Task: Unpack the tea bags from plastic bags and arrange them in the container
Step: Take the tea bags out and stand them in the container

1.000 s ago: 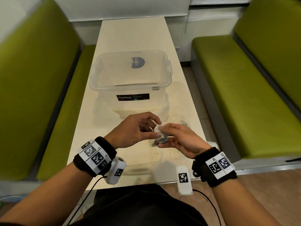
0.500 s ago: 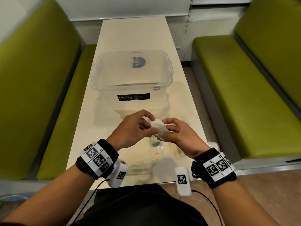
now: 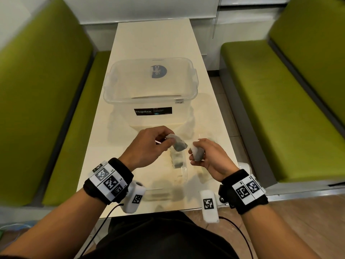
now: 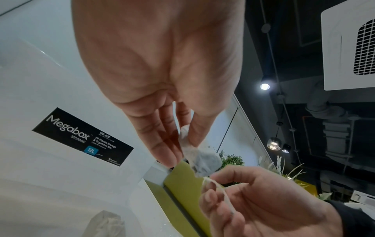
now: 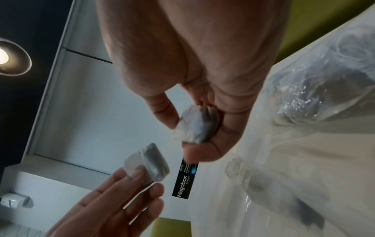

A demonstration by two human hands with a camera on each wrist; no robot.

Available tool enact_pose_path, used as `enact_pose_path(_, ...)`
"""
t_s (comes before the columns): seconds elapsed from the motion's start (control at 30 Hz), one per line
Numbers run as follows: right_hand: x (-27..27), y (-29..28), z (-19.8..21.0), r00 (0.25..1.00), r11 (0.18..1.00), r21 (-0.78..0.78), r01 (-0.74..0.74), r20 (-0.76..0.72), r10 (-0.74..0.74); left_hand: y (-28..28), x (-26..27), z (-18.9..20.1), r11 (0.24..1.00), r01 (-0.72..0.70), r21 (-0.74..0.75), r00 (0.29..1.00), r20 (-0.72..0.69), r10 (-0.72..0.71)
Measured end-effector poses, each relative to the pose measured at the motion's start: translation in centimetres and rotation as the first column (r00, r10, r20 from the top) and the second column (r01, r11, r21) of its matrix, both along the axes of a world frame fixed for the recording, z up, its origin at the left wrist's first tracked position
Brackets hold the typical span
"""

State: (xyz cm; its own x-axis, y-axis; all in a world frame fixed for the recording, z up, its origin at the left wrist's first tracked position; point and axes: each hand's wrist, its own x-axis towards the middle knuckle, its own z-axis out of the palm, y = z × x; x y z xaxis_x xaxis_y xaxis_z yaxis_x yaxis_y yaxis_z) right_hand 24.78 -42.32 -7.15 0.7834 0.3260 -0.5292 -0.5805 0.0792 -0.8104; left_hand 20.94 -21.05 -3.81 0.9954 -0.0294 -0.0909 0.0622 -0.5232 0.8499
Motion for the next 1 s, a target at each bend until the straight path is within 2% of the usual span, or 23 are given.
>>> enact_pose_path(0.13,0.0,-0.2,0.2,0.991,0.998,-0.039,-0.058,0.119,0.062,0.6,0.1,-0.2,0.999,0.009,-0.037,1.000,-0.006,-0.009)
enact_pose_path(0.27,-0.3,-0.3,0.7,0.937,0.977,-0.156,-0.143,0.297,0.185,0.7,0.2,-0.2,0.996,0.030,-0.085,0.999,-0.015,-0.031)
enact_pose_path(0.47,0.0,0.2,0.2,0.836,0.962,-0.266,-0.064,0.512,0.197,0.7,0.2,0.6,0.991,0.062,-0.119,0.997,-0.030,-0.066)
enact_pose_path(0.67,0.2,0.2,-0.5,0.812,0.956,-0.290,-0.051,0.546,0.209,0.9,0.1,1.8,0.998,0.057,-0.033,0.998,0.031,-0.056)
enact_pose_path(0.8,0.4,0.2,-1.0,0.834,0.939,-0.331,-0.096,0.489,0.258,1.1,0.5,1.6,0.998,0.044,0.048,0.998,0.043,-0.046)
enact_pose_path(0.9,0.6,-0.4,-1.8,0.889,0.905,-0.419,-0.067,0.388,0.245,1.4,1.1,0.9,0.957,0.061,0.285,0.997,0.022,-0.070)
enact_pose_path(1.0,0.8,-1.1,-2.6,0.954,0.904,-0.419,-0.084,0.228,0.195,1.4,1.8,-0.5,0.848,0.191,0.494,0.981,-0.074,-0.177)
